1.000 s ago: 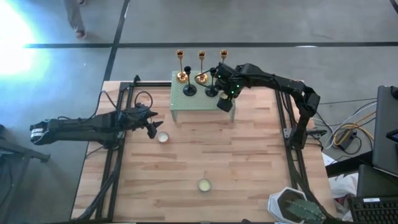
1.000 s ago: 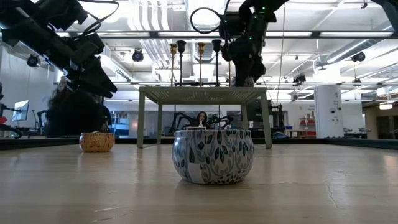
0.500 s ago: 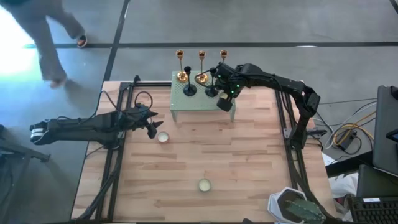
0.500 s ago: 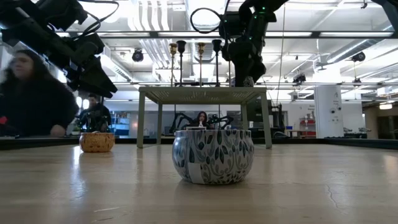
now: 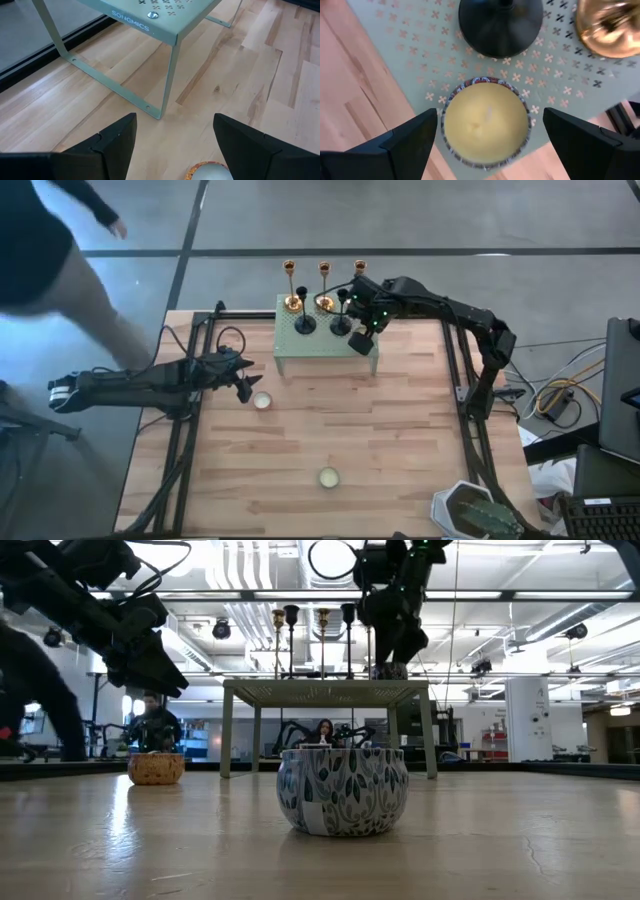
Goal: Pick & Place candle stick holders
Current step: Put the white patterned scented candle on the shelf
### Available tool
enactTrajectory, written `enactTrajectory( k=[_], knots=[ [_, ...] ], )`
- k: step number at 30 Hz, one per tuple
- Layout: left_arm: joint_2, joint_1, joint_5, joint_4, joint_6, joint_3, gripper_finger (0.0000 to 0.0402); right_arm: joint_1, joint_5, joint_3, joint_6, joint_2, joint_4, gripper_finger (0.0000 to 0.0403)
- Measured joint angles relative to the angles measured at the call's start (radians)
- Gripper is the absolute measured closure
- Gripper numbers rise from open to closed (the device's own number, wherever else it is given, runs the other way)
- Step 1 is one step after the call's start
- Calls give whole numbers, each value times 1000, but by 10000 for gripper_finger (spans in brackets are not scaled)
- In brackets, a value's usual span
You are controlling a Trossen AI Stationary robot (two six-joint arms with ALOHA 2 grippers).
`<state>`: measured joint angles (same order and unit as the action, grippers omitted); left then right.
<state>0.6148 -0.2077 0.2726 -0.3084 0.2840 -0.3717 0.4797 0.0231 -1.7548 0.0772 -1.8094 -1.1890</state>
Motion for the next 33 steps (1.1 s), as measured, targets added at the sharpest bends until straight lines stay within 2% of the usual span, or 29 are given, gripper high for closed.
enactTrajectory(
  k=[9,15,20,25,33],
  knots=[
    [0,0,-4,-1,0,0,133,-3,4,-39,51,65,-79,44],
    [0,0,-5,0,0,0,133,-58,12,-40,55,147,-109,44],
    [0,0,-5,1,0,0,133,-148,5,-40,90,225,-110,44],
    [0,0,-5,2,0,-2,133,-287,-59,-40,134,276,-110,53],
    [0,0,-6,53,-1,-11,133,-532,-131,-25,210,259,-90,70]
  ],
)
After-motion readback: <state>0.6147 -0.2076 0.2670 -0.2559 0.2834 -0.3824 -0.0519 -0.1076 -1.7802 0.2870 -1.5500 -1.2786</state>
